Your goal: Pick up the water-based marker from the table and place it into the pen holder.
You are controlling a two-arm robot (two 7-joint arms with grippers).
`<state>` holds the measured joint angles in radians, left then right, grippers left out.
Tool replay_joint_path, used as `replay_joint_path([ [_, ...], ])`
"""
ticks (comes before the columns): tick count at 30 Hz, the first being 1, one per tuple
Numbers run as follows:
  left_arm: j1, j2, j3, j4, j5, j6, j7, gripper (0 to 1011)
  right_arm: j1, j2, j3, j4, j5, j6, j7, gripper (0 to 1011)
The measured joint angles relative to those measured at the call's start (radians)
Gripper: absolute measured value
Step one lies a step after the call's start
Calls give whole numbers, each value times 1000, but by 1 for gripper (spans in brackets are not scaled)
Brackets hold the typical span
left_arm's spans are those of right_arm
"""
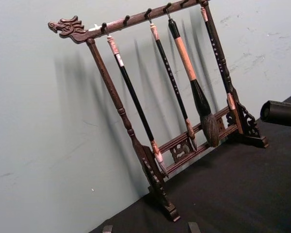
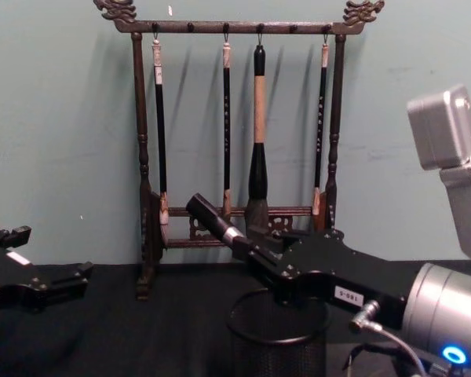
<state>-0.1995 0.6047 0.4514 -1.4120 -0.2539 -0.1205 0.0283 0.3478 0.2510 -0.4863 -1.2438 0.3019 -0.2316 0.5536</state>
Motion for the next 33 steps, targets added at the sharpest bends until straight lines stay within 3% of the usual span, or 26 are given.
replay_joint_path([
  [16,0,0,0,0,0,0,0,1009,-3,2,-1,-4,2,7,-3,201],
  [23,0,0,0,0,0,0,0,1009,-3,2,-1,-4,2,6,-3,375],
  [25,0,0,0,0,0,0,0,1009,-4,2,-1,-4,2,6,-3,478],
  [27,0,0,0,0,0,0,0,1009,-3,2,-1,-4,2,6,-3,498],
  [28,0,0,0,0,0,0,0,1009,-4,2,-1,-4,2,6,-3,580],
  [30,0,0,0,0,0,0,0,1009,-3,2,0,-4,2,6,-3,621],
  [31,0,0,0,0,0,0,0,1009,-3,2,0,-4,2,6,-3,702],
  [33,0,0,0,0,0,0,0,1009,-4,2,0,-4,2,6,-3,720],
])
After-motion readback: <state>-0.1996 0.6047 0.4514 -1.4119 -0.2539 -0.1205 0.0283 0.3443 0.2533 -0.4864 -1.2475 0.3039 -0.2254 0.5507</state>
